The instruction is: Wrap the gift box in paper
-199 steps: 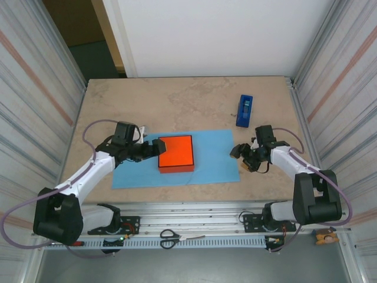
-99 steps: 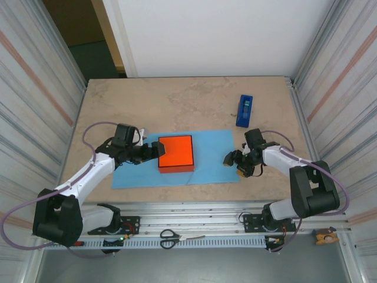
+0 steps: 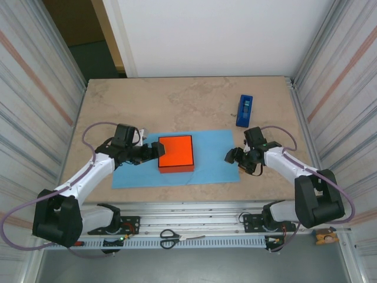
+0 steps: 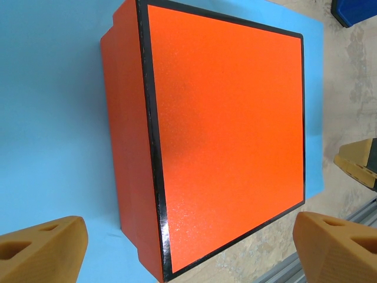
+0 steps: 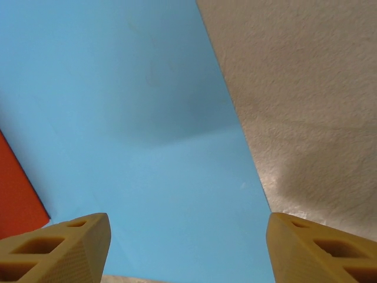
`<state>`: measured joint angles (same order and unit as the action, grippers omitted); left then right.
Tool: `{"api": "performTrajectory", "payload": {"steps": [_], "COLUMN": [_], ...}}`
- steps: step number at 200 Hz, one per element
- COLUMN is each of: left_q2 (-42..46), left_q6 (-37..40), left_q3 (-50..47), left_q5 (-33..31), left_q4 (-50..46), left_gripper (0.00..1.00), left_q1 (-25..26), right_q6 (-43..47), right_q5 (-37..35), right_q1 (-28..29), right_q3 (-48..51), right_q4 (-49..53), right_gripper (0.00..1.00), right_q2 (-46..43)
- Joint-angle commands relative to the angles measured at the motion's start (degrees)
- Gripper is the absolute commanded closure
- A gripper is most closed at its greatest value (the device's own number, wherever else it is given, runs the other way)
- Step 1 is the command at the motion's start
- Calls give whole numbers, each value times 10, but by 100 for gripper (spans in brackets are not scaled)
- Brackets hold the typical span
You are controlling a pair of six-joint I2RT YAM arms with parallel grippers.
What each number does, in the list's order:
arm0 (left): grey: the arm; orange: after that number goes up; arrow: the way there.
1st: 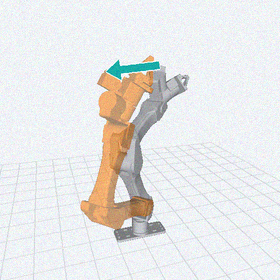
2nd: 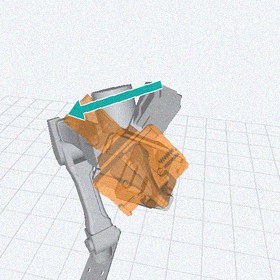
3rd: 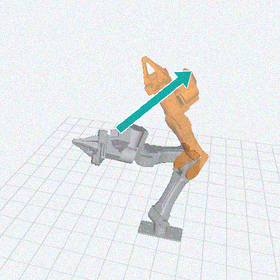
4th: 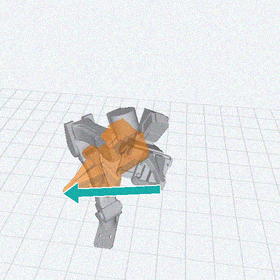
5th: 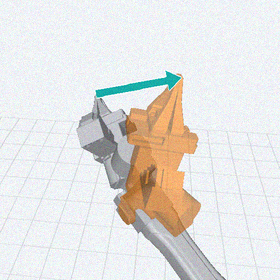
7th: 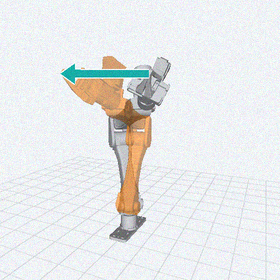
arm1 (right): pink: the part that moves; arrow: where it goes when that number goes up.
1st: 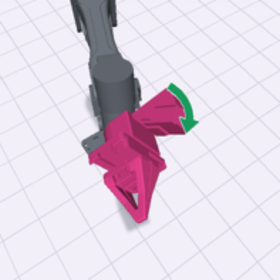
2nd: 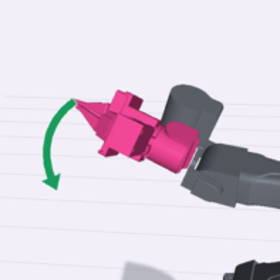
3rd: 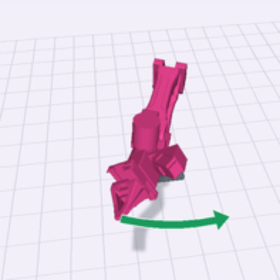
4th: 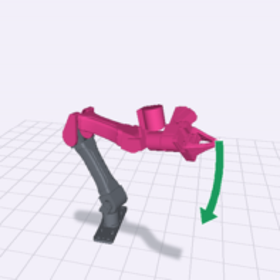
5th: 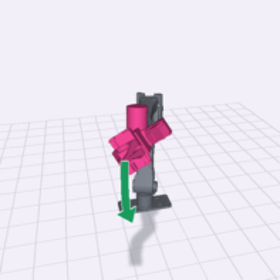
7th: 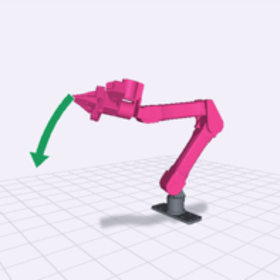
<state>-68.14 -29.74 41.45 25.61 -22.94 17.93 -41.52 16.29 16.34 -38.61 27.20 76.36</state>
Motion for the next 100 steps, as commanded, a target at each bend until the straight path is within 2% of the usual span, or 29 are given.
{"api": "performTrajectory", "payload": {"steps": [1, 63, 100], "left_q2": [9, 10, 9], "left_q6": [14, 15, 14], "left_q3": [-4, -5, -6], "left_q5": [-2, -2, -1], "left_q4": [-11, -15, -13], "left_gripper": [10, 10, 10], "left_q1": [-5, -5, -5], "right_q6": [-5, -16, -17], "right_q5": [5, 5, 47], "right_q1": [3, 21, 42], "right_q3": [2, 2, -12], "right_q4": [1, -23, -62], "right_gripper": [33, 32, 33], "right_q2": [16, 63, 73]}}
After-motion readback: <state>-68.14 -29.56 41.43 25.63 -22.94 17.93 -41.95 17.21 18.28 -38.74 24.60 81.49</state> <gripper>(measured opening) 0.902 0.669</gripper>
